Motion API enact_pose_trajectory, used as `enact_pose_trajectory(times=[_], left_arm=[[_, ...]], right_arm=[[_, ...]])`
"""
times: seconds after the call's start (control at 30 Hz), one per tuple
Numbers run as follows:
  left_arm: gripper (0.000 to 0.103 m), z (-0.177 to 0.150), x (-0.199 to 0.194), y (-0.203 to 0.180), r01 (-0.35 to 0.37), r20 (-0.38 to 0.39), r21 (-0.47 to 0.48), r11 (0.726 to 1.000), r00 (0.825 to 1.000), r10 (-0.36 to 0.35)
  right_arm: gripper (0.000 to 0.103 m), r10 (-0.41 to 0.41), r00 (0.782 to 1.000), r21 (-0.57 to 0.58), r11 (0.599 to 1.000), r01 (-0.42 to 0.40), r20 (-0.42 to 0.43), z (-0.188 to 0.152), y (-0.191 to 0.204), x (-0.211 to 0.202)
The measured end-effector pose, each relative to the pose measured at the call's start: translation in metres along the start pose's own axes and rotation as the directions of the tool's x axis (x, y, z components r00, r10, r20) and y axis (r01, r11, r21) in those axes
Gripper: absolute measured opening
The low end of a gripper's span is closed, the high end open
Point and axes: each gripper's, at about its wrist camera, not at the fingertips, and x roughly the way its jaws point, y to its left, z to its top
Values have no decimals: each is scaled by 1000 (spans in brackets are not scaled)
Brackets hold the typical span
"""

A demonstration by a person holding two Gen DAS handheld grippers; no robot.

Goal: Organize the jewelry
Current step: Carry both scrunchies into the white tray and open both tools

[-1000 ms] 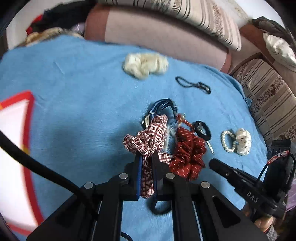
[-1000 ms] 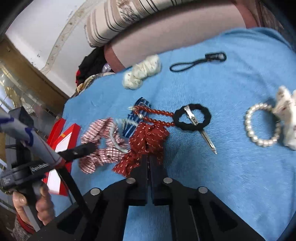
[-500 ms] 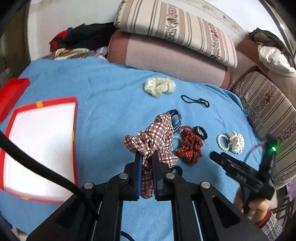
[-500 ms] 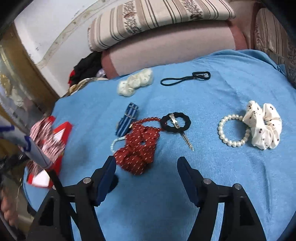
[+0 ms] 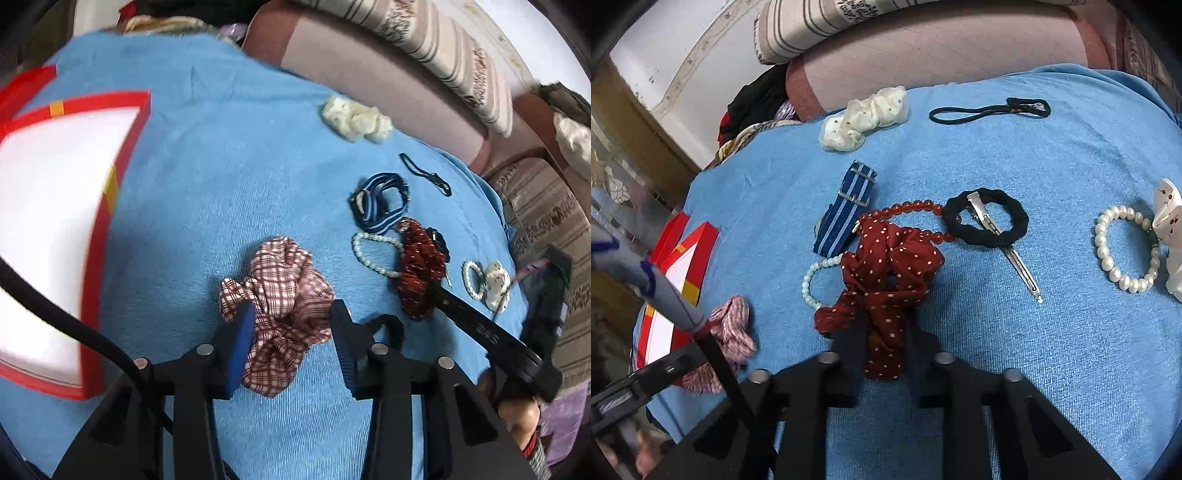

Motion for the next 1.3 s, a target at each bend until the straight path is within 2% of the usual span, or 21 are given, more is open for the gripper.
enact_pose_trajectory(times=[0.13,0.17,0.2,0.23,0.37,0.53,0.7,0.83,0.9,1.07,1.17,1.3], left_arm=[[40,1,9,-4,-32,-4,17,999,999,32],[35,1,12,-6,-45,-12,31,999,999,45],[9,0,14,-9,-64,-24,55,996,998,66],[4,-1,15,-9,-67,-38,70,995,997,70],[3,-3,0,-15,-71,-11,74,995,997,72],[3,-2,-53,-5,-65,75,70,995,995,60],[3,4,-113,41,-101,165,27,994,982,96],[3,8,-146,95,-177,208,-50,983,961,183],[3,11,-153,126,-206,198,-101,973,955,222],[4,18,-155,170,-275,180,-148,950,937,299],[4,18,-155,196,-325,169,-176,929,920,354],[4,11,-152,228,-364,131,-214,907,909,395]], right_arm=[[11,2,1000,-20,1000,-2,24,-3,2,-18],[10,2,1000,-25,1000,-1,28,-4,5,-22],[10,1,999,-34,999,0,35,-6,6,-27],[10,3,999,-43,999,-1,42,-7,9,-34],[10,26,998,-80,997,-22,60,-12,24,-54],[10,84,994,-156,985,-72,75,-7,61,-74],[10,165,986,-215,965,-153,36,-3,111,-73],[10,216,976,-265,940,-215,-25,-3,160,-54],[10,229,972,-291,928,-233,-48,-5,183,-43],[10,264,957,-336,896,-291,-124,-10,242,-5],[10,261,949,-366,878,-310,-180,-24,270,21],[10,238,939,-396,860,-322,-247,-51,295,54]])
